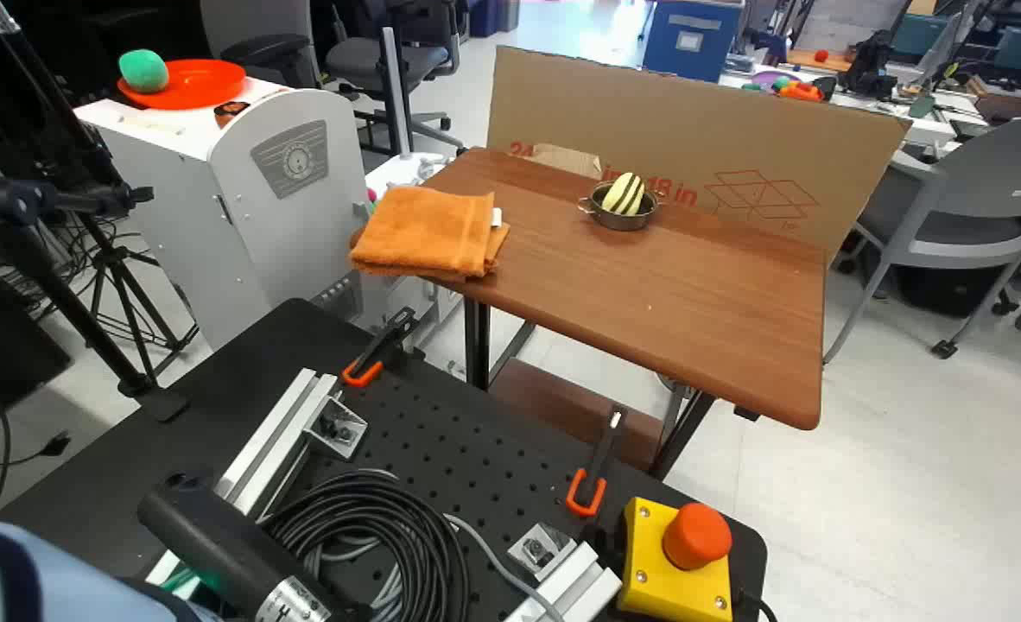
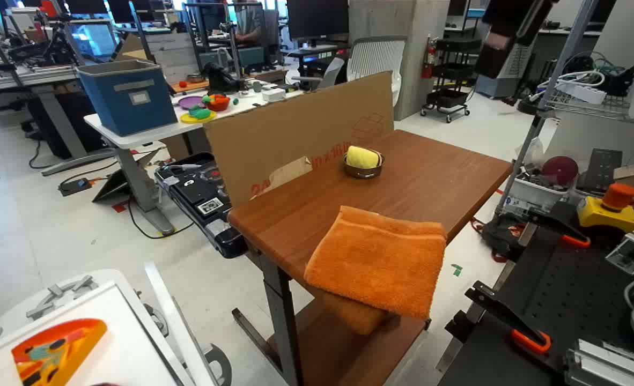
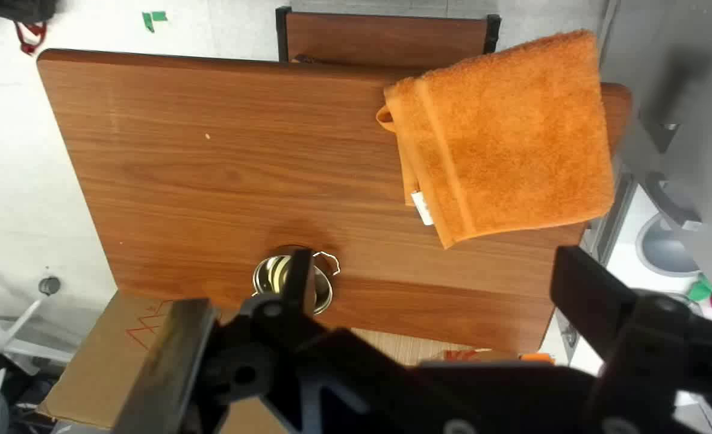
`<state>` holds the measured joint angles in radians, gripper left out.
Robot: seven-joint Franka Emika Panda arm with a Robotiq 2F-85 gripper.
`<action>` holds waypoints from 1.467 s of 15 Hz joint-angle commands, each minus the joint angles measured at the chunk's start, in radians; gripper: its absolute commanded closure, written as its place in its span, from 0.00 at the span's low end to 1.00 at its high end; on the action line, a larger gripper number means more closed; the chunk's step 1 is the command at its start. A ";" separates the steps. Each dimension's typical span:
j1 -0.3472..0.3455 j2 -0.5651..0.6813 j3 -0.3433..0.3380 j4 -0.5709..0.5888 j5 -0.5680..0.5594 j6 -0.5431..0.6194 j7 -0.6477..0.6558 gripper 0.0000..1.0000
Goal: Pick up the object from the pot and put it on the table.
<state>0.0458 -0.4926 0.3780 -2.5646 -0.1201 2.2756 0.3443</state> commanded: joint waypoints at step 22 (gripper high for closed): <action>-0.058 0.845 -0.314 0.607 -0.113 0.128 -0.133 0.00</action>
<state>-0.0526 0.2210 0.1119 -2.0918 -0.2639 2.4287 0.2738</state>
